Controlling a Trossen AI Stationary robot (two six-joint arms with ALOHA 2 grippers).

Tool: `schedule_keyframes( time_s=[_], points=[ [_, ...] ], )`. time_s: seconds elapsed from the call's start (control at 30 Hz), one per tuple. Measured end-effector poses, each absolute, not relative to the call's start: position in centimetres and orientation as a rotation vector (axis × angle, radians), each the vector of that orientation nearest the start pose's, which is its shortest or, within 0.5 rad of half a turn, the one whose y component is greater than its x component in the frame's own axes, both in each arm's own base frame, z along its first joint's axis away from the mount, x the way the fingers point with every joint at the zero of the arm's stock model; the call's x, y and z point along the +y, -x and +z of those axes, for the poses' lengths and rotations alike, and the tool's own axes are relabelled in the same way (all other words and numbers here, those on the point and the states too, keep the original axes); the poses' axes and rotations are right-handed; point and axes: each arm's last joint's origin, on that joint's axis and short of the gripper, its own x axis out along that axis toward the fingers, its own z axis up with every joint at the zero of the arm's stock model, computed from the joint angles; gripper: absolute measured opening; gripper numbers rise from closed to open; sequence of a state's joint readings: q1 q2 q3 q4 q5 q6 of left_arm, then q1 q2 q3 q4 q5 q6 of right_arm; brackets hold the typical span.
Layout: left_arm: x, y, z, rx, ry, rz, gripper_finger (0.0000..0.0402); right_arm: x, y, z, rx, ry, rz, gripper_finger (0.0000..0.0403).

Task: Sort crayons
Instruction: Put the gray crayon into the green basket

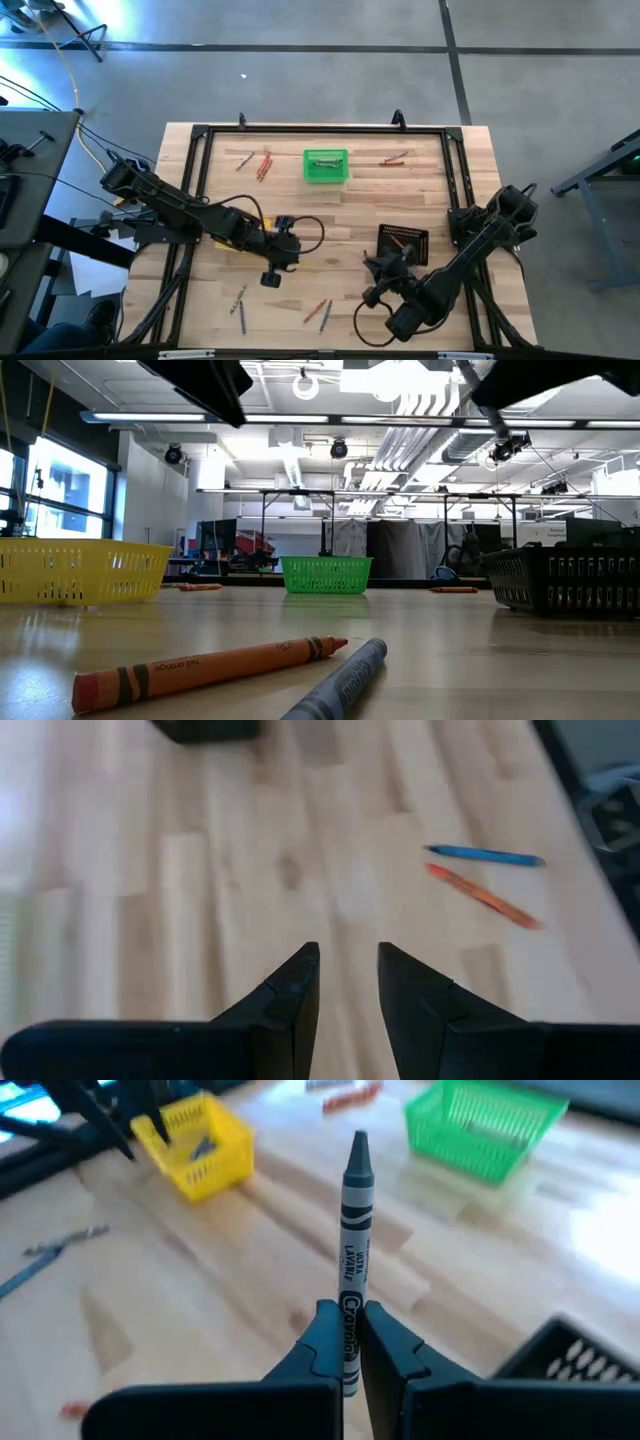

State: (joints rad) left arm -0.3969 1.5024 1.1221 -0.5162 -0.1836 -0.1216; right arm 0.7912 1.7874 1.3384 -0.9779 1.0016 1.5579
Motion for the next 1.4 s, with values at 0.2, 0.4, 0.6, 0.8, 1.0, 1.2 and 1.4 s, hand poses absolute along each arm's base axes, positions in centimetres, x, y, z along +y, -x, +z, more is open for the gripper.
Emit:
schedule_keyframes(
  time_s=[0.2, 0.4, 0.6, 0.8, 1.0, 1.2, 1.4],
  points=[
    [-10.4, -29.9, 26.1, 0.794, -0.161, -0.065, 0.009, 20.9, -26.2, 22.9, 0.427, -0.236, -0.751, 0.0003],
    [-9.2, -30.8, 26.6, 0.724, -0.21, -0.061, 0.009, 19.5, -27.2, 22.9, 0.452, -0.171, -0.784, 0.0003],
    [-7.7, -31.3, 26.6, 0.725, -0.227, -0.018, 0.009, 18.5, -27.7, 22.9, 0.478, -0.125, -0.815, 0.0003],
    [-5.5, -31.0, 26.4, 0.793, -0.207, 0.071, 0.009, 17.3, -27.5, 22.8, 0.503, -0.105, -0.876, 0.0003],
    [-2.9, -30.1, 27.1, 0.848, -0.208, 0.141, 0.009, 14.9, -27.2, 23.7, 0.513, -0.11, -0.984, 0.0003],
    [-0.3, -28.8, 27.2, 0.945, -0.215, 0.223, 0.009, 11.7, -27.3, 25.0, 0.537, -0.08, -1.084, 0.0003],
    [2.2, -27.8, 27.3, 0.975, -0.167, 0.287, 0.009, 8.5, -26.9, 26.1, 0.575, -0.044, -1.197, 0.0003]
  ],
)
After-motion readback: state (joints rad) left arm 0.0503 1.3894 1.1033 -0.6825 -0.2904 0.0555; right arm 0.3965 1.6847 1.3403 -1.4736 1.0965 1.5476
